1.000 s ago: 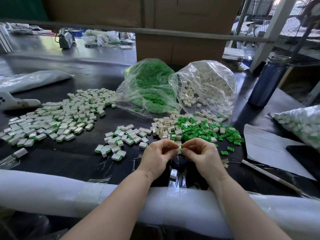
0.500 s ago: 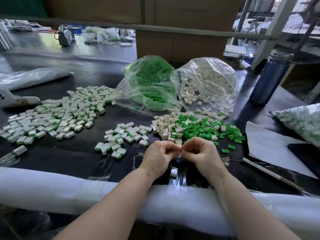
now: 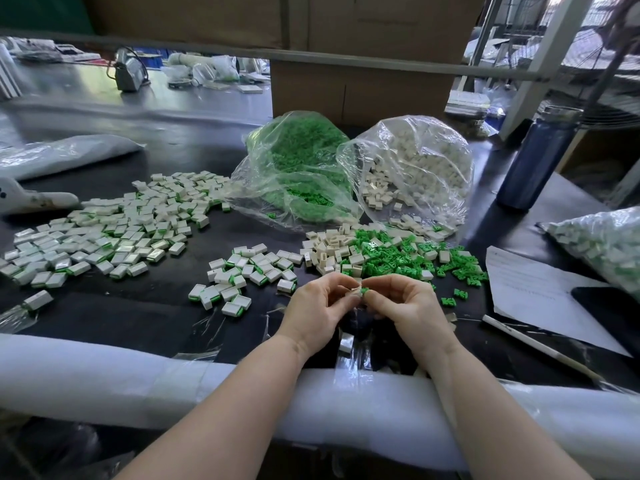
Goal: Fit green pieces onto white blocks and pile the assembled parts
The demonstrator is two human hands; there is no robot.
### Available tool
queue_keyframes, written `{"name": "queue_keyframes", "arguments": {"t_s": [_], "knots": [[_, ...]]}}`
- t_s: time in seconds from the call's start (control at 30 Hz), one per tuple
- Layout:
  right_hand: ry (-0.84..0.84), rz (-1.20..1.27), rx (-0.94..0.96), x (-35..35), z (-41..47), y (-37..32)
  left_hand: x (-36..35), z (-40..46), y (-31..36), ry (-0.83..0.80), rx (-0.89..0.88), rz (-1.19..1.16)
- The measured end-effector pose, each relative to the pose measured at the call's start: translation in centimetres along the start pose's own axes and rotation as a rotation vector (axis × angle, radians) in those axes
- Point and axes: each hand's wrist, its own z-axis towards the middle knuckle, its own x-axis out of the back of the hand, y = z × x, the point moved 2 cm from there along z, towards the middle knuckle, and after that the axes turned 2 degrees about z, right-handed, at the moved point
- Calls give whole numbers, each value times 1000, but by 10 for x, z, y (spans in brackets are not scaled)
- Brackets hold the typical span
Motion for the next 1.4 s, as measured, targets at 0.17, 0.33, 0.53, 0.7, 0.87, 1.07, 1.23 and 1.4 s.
{"name": "queue_keyframes", "arguments": {"t_s": [0.17,0.33,0.53,0.7,0.87,1.07,1.23,1.4], "knots": [[36,-62,3,0,2,3,1,1,-2,10,-11,115],[60,-85,8,0,2,4,1,1,-1,-6,13,84],[18,-167,-3,-2,1,4,1,-1,-2,-19,50,119],[-15,-225,-8,-1,1,3,1,-1,-3,-41,34,182],[-37,-278,-18,-2,2,4,0,-1,-1,-48,-21,247],[9,-282,12,-4,1,3,0,-1,-1,3,-49,249],[56,-179,12,-4,1,3,1,-3,2,21,-23,100],[37,-107,8,-4,1,1,2,-4,4,37,-13,74]]}}
